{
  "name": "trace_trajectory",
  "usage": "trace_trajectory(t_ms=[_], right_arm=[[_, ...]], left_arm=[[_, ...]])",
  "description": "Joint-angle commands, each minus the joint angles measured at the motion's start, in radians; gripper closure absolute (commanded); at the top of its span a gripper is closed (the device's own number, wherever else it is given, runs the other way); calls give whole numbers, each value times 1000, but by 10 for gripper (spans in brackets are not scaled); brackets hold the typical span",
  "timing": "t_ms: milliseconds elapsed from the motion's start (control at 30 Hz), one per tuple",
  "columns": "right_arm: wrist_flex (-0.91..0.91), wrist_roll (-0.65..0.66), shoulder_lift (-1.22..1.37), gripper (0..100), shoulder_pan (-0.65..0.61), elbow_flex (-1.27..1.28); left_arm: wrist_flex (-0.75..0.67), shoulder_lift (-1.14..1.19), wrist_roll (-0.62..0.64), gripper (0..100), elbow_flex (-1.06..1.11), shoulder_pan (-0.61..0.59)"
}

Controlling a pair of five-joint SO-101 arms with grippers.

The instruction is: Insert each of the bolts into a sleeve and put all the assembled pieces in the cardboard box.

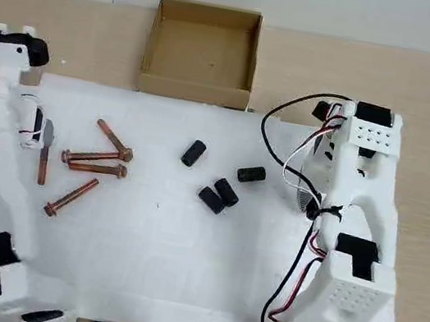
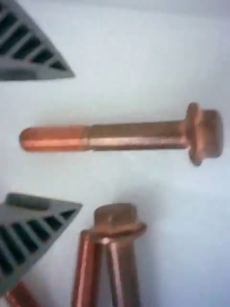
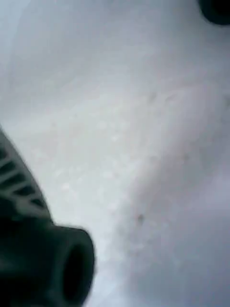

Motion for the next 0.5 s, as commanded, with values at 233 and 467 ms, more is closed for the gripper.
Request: trace_trajectory(t_ms=[233,467], right_arm=[[19,0,-64,995,-4,-6],[21,0,-64,995,-4,-6]], left_arm=[[-112,144,-11,836,-7,-3],[-157,209,-6,837,-7,-2]])
